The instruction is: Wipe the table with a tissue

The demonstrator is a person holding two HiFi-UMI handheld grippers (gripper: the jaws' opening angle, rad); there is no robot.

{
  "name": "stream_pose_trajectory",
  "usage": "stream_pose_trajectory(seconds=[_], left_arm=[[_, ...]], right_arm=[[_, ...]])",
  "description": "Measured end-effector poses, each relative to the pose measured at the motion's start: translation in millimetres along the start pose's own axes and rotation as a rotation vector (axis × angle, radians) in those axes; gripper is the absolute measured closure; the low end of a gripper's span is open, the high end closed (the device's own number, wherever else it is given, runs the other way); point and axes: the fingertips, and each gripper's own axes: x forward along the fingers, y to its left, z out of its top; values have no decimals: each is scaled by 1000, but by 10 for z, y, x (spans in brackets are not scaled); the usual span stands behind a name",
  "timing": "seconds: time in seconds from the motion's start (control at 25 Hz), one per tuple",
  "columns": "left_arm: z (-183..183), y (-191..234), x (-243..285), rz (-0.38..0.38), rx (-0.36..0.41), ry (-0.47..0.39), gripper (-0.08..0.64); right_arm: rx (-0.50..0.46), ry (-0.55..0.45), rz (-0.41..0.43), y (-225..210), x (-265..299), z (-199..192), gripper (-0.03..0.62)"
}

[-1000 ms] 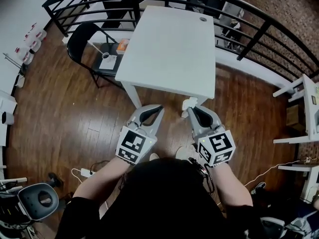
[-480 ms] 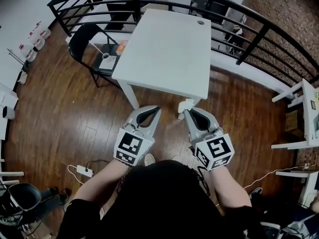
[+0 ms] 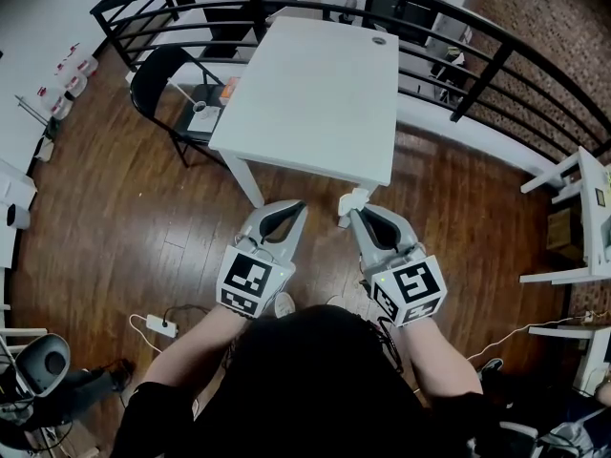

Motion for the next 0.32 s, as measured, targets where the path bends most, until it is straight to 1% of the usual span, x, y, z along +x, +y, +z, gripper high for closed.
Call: stream_pose_trajectory(seconds=[0.2, 0.32], left_arm=[[-26, -75, -7, 0, -8, -2, 543], [-27, -96, -18, 4, 0, 0, 543]], right_arm=[[-7, -2, 2, 4, -58, -27, 586], [-9, -3, 0, 2, -92, -29, 586]])
